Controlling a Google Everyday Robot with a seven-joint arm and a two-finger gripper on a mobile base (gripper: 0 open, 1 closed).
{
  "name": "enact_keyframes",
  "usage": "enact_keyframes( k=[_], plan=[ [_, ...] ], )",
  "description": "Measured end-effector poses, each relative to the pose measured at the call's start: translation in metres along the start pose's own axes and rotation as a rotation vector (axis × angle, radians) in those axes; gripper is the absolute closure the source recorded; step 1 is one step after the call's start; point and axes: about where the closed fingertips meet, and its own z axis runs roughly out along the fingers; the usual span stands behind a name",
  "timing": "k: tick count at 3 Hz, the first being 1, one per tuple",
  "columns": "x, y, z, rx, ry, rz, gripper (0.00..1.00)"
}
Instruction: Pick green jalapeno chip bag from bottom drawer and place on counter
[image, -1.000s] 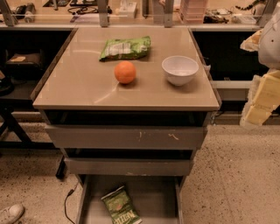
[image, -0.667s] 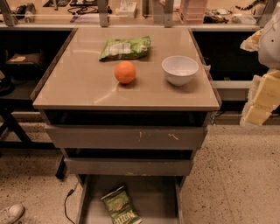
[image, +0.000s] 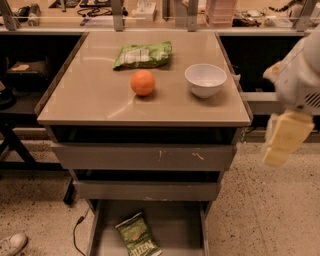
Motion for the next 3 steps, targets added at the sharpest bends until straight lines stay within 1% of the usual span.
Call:
enact_keyframes(
  k=[1, 2, 3],
  plan=[
    [0.000, 0.042, 0.065, -0.091, 0.046, 0.021, 0.00],
    [0.013, 0.068, 0.091, -0.155, 0.088, 0.019, 0.00],
    [0.013, 0.068, 0.091, -0.155, 0.088, 0.019, 0.00]
  ],
)
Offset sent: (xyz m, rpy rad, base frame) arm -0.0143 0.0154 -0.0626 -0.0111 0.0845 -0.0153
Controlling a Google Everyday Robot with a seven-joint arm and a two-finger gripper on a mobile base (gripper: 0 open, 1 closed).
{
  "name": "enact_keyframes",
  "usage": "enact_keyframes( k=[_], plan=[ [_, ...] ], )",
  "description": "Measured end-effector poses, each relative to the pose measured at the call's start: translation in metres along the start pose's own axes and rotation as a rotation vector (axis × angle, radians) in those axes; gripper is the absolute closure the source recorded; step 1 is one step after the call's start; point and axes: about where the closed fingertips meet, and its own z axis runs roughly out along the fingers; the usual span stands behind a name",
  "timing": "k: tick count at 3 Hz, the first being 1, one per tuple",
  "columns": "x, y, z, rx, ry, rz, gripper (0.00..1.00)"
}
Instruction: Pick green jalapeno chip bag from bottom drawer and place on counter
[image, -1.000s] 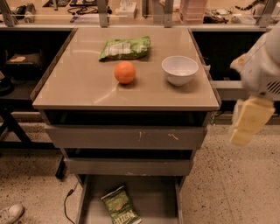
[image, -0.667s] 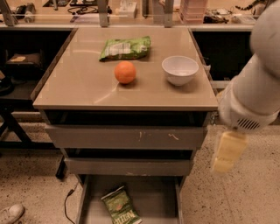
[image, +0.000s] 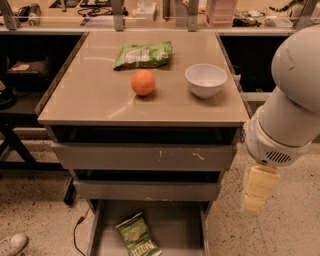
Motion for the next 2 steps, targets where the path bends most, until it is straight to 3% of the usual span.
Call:
enact_keyframes(
  k=[1, 2],
  plan=[
    [-0.007, 0.028, 0.020, -0.044, -0.034, -0.011, 0.00],
    [-0.040, 0.083, 0.075, -0.157, -0.059, -0.024, 0.00]
  ],
)
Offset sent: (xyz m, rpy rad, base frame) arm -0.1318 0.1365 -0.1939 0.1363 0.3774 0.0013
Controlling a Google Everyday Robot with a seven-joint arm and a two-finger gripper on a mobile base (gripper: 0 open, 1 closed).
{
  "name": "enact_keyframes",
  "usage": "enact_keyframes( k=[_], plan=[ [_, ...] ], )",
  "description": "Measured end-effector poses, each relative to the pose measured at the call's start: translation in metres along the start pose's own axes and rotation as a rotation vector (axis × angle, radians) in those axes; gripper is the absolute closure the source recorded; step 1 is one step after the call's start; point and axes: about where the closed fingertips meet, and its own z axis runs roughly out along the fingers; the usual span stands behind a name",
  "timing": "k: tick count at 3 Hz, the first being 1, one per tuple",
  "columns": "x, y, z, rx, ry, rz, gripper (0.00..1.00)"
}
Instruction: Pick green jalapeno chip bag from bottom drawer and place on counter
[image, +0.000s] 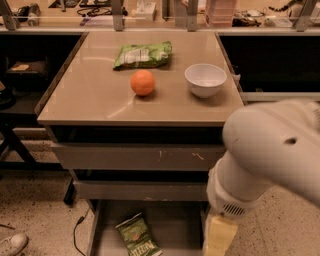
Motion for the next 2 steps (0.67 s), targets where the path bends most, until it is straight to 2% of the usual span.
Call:
enact_keyframes(
  k=[1, 2],
  plan=[
    [-0.021, 0.044, 0.080, -0.123, 0.027, 0.041, 0.00],
    [-0.015, 0.054, 0.093, -0.135, 0.046, 0.093, 0.00]
  ],
)
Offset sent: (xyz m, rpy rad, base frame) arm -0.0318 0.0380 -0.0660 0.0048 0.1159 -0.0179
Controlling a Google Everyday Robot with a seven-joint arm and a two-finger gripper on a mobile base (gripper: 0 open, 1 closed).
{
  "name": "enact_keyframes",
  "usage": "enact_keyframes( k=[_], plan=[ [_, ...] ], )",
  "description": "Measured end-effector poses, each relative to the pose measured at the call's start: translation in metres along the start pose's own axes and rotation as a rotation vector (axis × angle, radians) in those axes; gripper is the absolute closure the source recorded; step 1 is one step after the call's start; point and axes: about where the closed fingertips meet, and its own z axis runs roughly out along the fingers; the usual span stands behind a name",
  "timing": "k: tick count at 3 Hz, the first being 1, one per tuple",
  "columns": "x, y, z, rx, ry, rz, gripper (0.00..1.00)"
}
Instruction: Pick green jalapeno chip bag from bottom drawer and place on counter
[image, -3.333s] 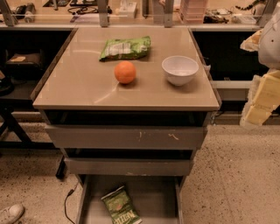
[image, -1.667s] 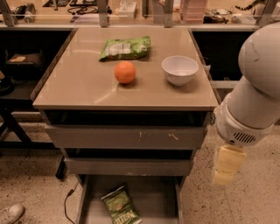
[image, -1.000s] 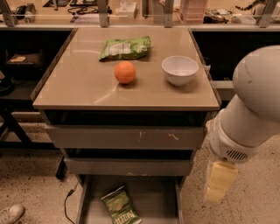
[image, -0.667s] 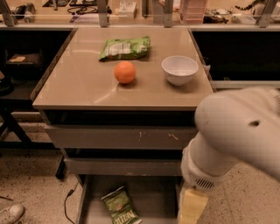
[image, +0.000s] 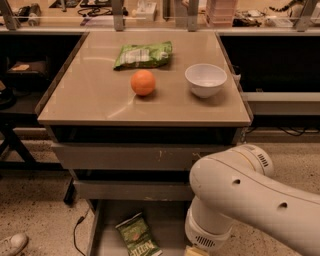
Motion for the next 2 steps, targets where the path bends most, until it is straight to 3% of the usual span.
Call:
enact_keyframes(
  k=[1, 2],
  plan=[
    [-0.001, 0.000, -0.001, 0.001, -0.001, -0.001, 0.00],
    [-0.021, 0.005, 0.029, -0.061, -0.046, -0.009, 0.00]
  ],
)
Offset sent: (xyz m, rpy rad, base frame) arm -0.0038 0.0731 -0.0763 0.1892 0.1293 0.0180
